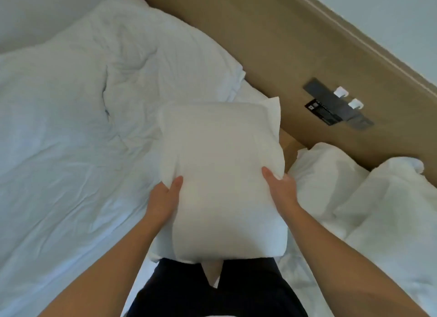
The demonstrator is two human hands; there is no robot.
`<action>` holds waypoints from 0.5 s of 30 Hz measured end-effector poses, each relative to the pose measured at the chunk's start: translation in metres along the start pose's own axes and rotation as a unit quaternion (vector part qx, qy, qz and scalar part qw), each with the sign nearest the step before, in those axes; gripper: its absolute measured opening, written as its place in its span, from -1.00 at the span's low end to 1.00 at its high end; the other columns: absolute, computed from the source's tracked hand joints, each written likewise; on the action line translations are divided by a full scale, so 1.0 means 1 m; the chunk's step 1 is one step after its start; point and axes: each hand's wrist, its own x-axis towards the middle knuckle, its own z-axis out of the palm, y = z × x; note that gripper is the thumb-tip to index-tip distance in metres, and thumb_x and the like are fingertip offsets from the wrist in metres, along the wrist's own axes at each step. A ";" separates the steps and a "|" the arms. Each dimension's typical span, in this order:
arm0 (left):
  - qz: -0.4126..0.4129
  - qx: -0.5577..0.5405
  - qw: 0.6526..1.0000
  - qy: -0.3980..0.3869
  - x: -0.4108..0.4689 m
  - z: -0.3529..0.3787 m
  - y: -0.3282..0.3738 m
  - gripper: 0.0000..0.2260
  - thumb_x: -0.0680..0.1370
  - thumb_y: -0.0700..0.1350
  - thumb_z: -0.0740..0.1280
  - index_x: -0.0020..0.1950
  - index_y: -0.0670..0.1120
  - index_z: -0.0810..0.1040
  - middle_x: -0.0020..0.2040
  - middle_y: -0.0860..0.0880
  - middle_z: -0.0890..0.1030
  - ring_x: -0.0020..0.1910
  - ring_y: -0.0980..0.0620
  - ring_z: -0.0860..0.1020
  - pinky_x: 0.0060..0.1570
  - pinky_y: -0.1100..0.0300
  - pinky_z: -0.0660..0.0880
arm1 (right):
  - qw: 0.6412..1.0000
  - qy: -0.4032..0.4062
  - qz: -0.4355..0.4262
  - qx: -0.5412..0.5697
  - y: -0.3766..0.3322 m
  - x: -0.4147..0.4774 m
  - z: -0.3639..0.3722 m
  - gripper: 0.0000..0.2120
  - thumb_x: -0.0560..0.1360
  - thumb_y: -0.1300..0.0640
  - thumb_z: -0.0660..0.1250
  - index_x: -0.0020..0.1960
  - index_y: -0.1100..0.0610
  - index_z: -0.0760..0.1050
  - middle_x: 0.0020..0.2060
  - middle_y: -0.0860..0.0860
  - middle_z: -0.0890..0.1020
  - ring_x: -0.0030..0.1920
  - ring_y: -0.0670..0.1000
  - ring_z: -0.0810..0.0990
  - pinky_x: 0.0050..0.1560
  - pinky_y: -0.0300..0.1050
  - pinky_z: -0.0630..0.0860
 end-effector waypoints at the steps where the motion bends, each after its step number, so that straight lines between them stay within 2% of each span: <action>1: 0.013 0.015 1.000 -0.013 -0.015 -0.010 -0.002 -0.60 0.62 0.10 0.22 0.23 -0.19 0.55 0.03 -0.09 0.60 0.06 -0.09 0.54 0.12 0.08 0.43 | 1.000 0.017 -0.007 0.024 0.008 -0.026 -0.006 -0.74 0.47 -0.05 0.46 0.05 0.08 0.57 -0.07 0.00 0.68 -0.05 0.01 0.65 0.04 -0.04 0.60; 4: 0.056 0.030 0.998 -0.031 -0.054 -0.027 -0.008 -0.60 0.61 0.10 0.24 0.22 -0.20 0.57 0.05 -0.13 0.63 0.10 -0.14 0.55 0.18 0.03 0.44 | 0.995 0.066 -0.019 0.069 0.026 -0.090 -0.025 -0.80 0.48 -0.03 0.46 0.01 0.05 0.57 -0.15 -0.09 0.66 -0.12 -0.11 0.63 -0.14 -0.23 0.53; 6: 0.067 0.029 0.996 -0.049 -0.077 -0.030 -0.009 -0.63 0.61 0.10 0.23 0.17 -0.17 0.58 -0.03 -0.08 0.64 0.06 -0.12 0.57 0.15 0.04 0.45 | 0.991 0.110 -0.026 0.077 0.041 -0.120 -0.038 -0.83 0.46 -0.04 0.47 -0.06 0.03 0.58 -0.19 -0.12 0.66 -0.14 -0.12 0.63 -0.13 -0.21 0.51; 9: 0.108 0.030 0.991 -0.069 -0.104 -0.025 -0.004 -0.62 0.62 0.12 0.20 0.07 -0.17 0.59 -0.13 -0.04 0.62 -0.02 -0.10 0.58 -0.01 0.09 0.44 | 0.978 0.169 -0.015 0.118 0.066 -0.156 -0.059 -0.86 0.45 -0.01 0.48 -0.15 0.02 0.57 -0.25 -0.11 0.66 -0.16 -0.05 0.65 -0.11 -0.18 0.51; 11: 0.124 0.027 0.989 -0.078 -0.117 -0.012 0.005 -0.61 0.63 0.12 0.19 0.03 -0.20 0.57 -0.10 -0.08 0.60 -0.03 -0.13 0.58 -0.08 0.12 0.43 | 0.967 0.211 -0.003 0.142 0.080 -0.176 -0.075 -0.85 0.46 -0.02 0.47 -0.14 0.03 0.56 -0.24 -0.06 0.66 -0.16 0.01 0.66 -0.11 -0.11 0.56; 13: 0.149 0.033 0.984 -0.090 -0.128 0.007 0.009 -0.58 0.63 0.13 0.16 0.15 -0.21 0.55 0.01 -0.10 0.59 0.06 -0.13 0.55 0.00 0.13 0.40 | 0.955 0.252 0.003 0.158 0.099 -0.195 -0.093 -0.85 0.46 -0.02 0.46 -0.12 0.04 0.56 -0.24 -0.04 0.67 -0.19 0.00 0.66 -0.10 -0.07 0.60; 15: 0.194 0.041 0.974 -0.107 -0.146 0.028 0.010 -0.54 0.63 0.12 0.16 0.24 -0.25 0.52 0.11 -0.16 0.58 0.15 -0.15 0.53 0.07 0.14 0.36 | 0.940 0.291 0.001 0.177 0.120 -0.222 -0.114 -0.88 0.49 0.03 0.43 -0.10 0.06 0.54 -0.27 -0.07 0.64 -0.26 -0.10 0.62 -0.23 -0.22 0.56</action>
